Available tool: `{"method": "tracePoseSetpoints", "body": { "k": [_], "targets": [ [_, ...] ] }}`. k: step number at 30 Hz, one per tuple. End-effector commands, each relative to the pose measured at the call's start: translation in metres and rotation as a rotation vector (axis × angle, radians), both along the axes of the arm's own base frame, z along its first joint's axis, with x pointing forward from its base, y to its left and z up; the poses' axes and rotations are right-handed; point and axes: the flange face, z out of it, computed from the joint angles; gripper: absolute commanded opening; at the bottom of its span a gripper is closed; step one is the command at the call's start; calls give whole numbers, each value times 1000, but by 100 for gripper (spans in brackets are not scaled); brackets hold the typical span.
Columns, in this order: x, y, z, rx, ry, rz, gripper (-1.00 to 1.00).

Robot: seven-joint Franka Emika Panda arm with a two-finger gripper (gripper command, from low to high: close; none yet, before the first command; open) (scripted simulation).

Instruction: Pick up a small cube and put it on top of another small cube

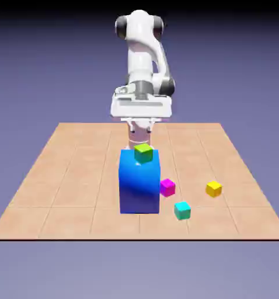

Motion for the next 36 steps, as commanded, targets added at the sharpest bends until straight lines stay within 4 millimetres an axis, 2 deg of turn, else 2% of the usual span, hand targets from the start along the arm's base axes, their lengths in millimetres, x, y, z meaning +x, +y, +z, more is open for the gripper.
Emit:
{"method": "tracePoseSetpoints", "body": {
  "k": [1, 8, 12, 16, 21, 26, 31, 36],
  "targets": [
    [3, 12, -7, -20, 29, 50, 0],
    [13, 102, -57, -188, 218, 403, 0],
    [6, 153, -87, -303, 312, 606, 0],
    [-9, 202, -119, -433, 397, 806, 0],
    [-37, 256, -160, -616, 490, 1050, 0],
    [-74, 303, -200, -824, 568, 1283, 0],
    [-116, 340, -239, -1059, 630, 1499, 0],
    [-161, 367, -276, -1325, 675, 1688, 0]
  ]
}}
